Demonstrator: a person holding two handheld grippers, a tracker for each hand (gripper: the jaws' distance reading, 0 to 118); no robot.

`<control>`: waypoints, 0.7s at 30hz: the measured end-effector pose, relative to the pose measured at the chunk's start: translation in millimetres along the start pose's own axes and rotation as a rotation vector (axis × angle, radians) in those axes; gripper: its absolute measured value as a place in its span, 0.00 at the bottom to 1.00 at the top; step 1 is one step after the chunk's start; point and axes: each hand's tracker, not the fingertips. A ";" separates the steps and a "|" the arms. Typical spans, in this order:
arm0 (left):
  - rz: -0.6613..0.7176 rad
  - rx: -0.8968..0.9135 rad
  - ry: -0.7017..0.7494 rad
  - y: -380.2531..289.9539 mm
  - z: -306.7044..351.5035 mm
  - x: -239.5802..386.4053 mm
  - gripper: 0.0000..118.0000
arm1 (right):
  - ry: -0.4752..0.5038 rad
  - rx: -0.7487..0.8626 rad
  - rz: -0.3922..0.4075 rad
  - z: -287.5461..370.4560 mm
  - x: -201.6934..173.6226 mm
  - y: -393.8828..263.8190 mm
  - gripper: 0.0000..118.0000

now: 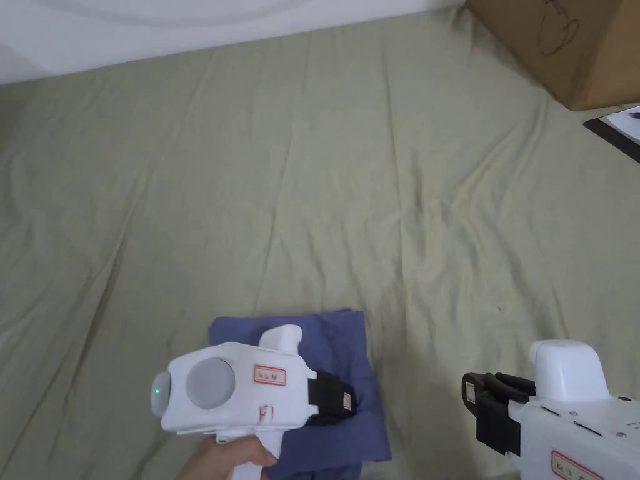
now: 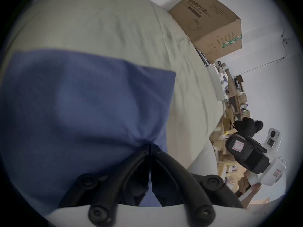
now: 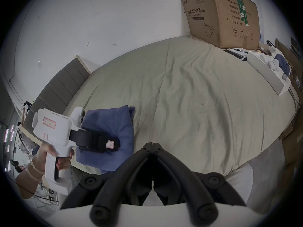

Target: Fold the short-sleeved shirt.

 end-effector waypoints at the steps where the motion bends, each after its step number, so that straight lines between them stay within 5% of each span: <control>1: -0.013 -0.033 -0.028 -2.8 -3.8 1.3 0.02 | -0.001 -0.001 0.001 0.0 -0.1 -0.2 0.00; 6: -0.164 -0.086 0.040 -20.4 -13.0 24.4 0.02 | -0.001 -0.013 0.006 -2.3 -0.6 -1.3 0.00; 16: 0.007 0.219 -0.082 -18.3 103.4 -10.3 0.02 | 0.047 -0.033 0.070 -23.2 -25.8 13.3 0.00; 21: 0.076 0.314 -0.010 -35.0 163.6 -62.3 0.05 | 0.130 -0.082 0.247 -65.8 -80.2 20.0 0.00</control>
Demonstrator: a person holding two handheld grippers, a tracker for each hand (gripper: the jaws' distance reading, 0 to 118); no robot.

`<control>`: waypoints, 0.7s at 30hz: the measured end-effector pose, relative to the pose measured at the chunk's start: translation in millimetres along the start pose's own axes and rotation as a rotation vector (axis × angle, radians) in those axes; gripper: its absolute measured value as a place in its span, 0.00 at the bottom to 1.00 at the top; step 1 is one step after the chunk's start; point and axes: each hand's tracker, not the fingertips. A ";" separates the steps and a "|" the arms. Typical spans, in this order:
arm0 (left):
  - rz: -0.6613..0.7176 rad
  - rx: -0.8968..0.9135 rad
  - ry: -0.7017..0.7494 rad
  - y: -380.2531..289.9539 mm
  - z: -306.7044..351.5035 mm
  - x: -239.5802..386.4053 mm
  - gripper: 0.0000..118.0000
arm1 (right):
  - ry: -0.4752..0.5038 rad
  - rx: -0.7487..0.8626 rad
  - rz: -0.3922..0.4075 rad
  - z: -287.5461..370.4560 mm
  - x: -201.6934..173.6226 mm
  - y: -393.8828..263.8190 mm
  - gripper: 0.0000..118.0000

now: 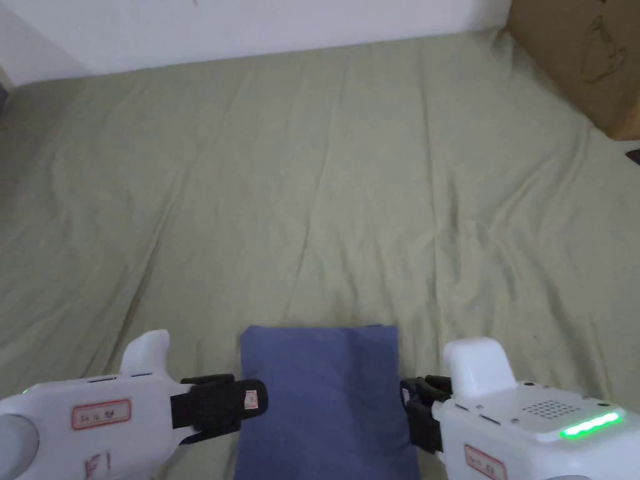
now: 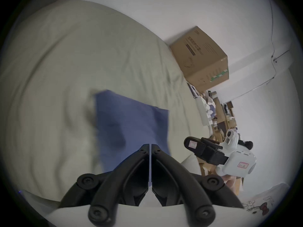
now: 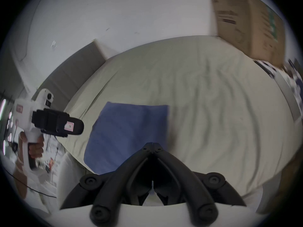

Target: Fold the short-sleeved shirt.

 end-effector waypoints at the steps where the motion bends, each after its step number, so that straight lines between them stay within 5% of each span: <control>1: 0.009 0.002 0.037 -1.7 5.5 -8.9 0.05 | 0.000 -0.013 0.054 -10.8 -9.9 2.2 0.00; 2: 0.028 0.008 0.064 -4.8 9.2 -19.3 0.16 | 0.000 -0.037 0.105 -26.7 -19.7 3.2 0.00; 5: 0.122 -0.008 0.016 -9.9 5.0 -44.2 0.77 | -0.031 -0.176 0.092 -81.5 -31.0 -1.9 0.00; 6: 0.162 -0.014 0.015 -10.4 1.7 -51.8 0.88 | -0.054 -0.179 0.114 -91.8 -32.5 -7.8 0.00; 8: 0.212 0.007 -0.041 -6.7 -8.2 -72.9 0.91 | -0.066 -0.149 0.129 -96.6 -32.6 -12.3 0.00; 13: 0.340 -0.073 -0.127 10.9 -61.7 -103.9 0.91 | -0.008 -0.144 0.009 -84.8 -17.2 -9.7 0.00; 18: 0.337 -0.140 -0.323 25.2 -95.1 -88.3 0.91 | 0.001 -0.150 -0.050 -84.2 -13.6 -8.7 0.00; 21: 0.321 -0.237 -0.301 22.7 -119.9 -81.6 0.87 | -0.008 -0.148 -0.046 -84.2 -16.6 -8.9 0.00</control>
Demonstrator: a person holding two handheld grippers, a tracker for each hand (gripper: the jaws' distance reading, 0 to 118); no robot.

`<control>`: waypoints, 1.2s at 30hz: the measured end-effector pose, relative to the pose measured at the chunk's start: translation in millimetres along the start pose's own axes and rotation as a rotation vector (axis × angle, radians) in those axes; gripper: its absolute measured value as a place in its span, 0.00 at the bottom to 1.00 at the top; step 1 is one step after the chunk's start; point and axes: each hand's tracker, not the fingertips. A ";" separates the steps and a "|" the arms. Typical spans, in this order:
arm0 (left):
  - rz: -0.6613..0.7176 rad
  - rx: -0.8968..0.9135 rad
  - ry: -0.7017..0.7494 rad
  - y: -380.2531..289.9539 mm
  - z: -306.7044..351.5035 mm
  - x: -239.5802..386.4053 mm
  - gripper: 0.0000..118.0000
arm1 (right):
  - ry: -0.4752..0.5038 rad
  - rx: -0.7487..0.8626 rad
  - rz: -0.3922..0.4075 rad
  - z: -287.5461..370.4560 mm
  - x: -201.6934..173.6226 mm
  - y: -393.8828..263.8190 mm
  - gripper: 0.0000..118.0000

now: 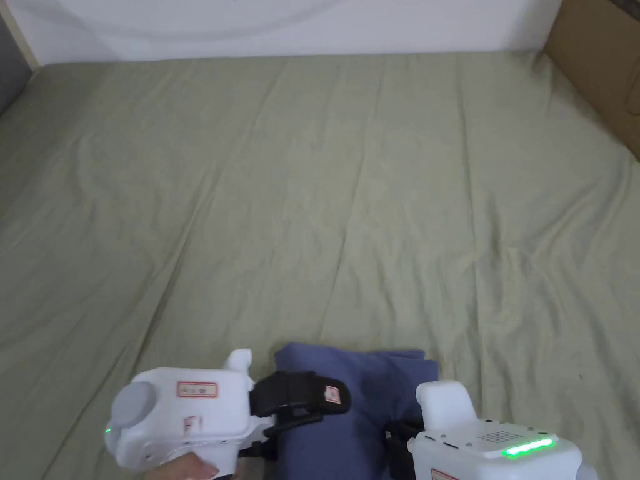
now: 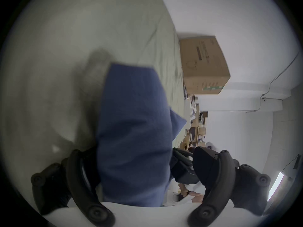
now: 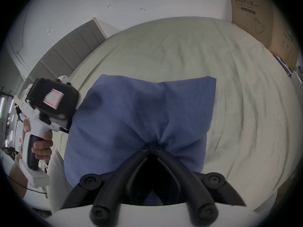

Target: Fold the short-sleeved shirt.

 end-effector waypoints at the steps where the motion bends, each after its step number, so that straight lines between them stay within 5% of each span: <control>1: -0.015 0.007 0.000 -0.5 -4.7 0.9 0.79 | -0.001 0.003 0.004 0.9 -0.3 -0.1 0.00; 2: -0.063 0.001 0.031 -0.9 -4.4 4.0 0.58 | -0.001 0.008 0.006 3.3 -0.7 0.5 0.00; 3: -0.077 0.020 0.083 -2.7 -0.3 5.0 0.22 | 0.003 0.015 -0.011 9.6 -0.4 4.0 0.00; 5: -0.023 0.062 0.117 -4.5 4.7 -6.2 0.20 | 0.004 0.104 -0.059 31.4 -2.6 13.2 0.00; 7: 0.030 0.042 -0.015 -5.0 13.3 -19.4 0.20 | 0.025 0.224 -0.058 61.3 -8.4 28.3 0.00; 12: -0.098 0.075 0.121 1.6 65.1 -5.9 0.20 | -0.013 0.492 0.027 129.4 -36.0 52.2 0.00; 20: -0.207 0.177 0.482 49.2 228.6 -25.2 0.20 | -0.060 0.595 0.072 151.8 -67.7 50.3 0.00; 29: -0.211 0.265 0.924 87.4 366.2 -57.7 0.20 | -0.063 0.489 0.133 119.2 -96.4 55.3 0.00; 31: -0.241 0.264 0.929 90.5 374.7 -64.3 0.29 | -0.073 0.480 0.162 116.7 -103.9 57.6 0.00; 33: -0.232 0.267 0.918 90.1 378.6 -73.9 0.63 | -0.060 0.472 0.170 115.3 -107.4 60.6 0.00; 34: -0.210 0.286 0.967 87.8 378.3 -75.6 0.90 | -0.059 0.471 0.170 114.9 -108.9 61.6 0.00; 36: -0.234 0.321 1.016 83.2 378.8 -78.2 1.00 | -0.053 0.462 0.172 112.9 -111.1 63.6 0.00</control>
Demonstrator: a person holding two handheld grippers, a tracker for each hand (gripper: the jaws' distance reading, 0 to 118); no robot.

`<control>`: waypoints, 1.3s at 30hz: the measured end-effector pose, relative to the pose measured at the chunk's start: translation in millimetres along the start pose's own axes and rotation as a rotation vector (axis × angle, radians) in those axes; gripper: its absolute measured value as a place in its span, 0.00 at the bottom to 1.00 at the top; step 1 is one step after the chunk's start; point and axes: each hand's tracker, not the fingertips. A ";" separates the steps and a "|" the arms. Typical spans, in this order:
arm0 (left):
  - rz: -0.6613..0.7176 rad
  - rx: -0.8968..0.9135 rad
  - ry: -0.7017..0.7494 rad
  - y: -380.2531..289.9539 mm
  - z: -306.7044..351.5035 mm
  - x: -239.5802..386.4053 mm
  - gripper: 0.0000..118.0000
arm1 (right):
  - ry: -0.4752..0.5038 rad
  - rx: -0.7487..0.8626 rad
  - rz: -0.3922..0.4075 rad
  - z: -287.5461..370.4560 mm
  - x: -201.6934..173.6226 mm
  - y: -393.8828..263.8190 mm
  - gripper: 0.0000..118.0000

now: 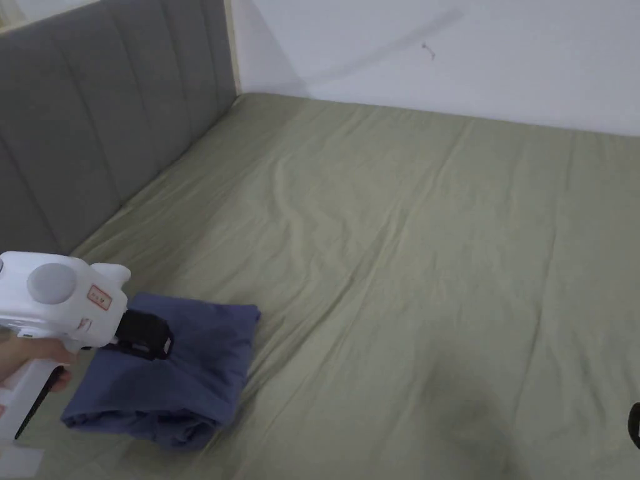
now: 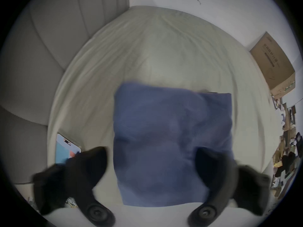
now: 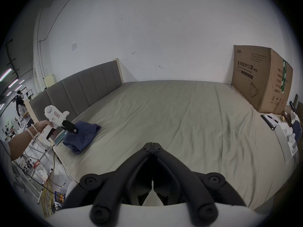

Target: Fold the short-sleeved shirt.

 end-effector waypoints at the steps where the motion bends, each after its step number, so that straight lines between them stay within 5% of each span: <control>1: 0.011 0.037 -0.014 -3.7 5.7 -0.5 1.00 | 0.005 -0.004 0.000 -0.5 -0.1 0.0 0.00; 8: 0.166 0.241 -0.106 -19.2 84.7 24.7 0.95 | 0.033 -0.021 -0.012 -0.2 0.2 -4.2 0.00; 9: 0.166 0.292 -0.116 -24.4 100.5 38.7 0.86 | 0.038 -0.021 -0.015 0.2 1.6 -4.3 0.00; 12: 0.107 0.426 -0.050 -40.9 136.8 95.0 0.12 | 0.030 -0.003 -0.027 4.3 5.4 -0.8 0.00; 17: 0.022 0.616 0.067 -80.0 171.7 205.6 0.00 | 0.004 0.056 -0.030 14.0 18.9 10.2 0.00; 26: -0.095 0.916 0.018 -139.4 209.9 352.8 0.00 | -0.068 0.194 -0.014 56.7 42.0 36.0 0.00; 34: -0.134 1.036 0.013 -157.8 224.6 409.8 0.04 | -0.075 0.250 0.000 84.8 59.7 44.6 0.00; 36: -0.126 1.026 -0.030 -157.6 229.8 415.7 0.32 | -0.086 0.275 -0.007 91.5 63.1 43.5 0.06; 37: -0.135 1.017 -0.043 -156.5 231.0 416.9 0.68 | -0.086 0.279 -0.009 94.7 64.7 43.7 0.24; 38: -0.138 1.007 -0.053 -156.1 232.5 418.1 0.89 | -0.082 0.283 -0.014 97.6 66.1 44.7 0.41; 39: -0.140 1.012 -0.047 -157.1 234.4 421.4 0.97 | -0.071 0.287 -0.022 100.0 67.8 45.4 0.59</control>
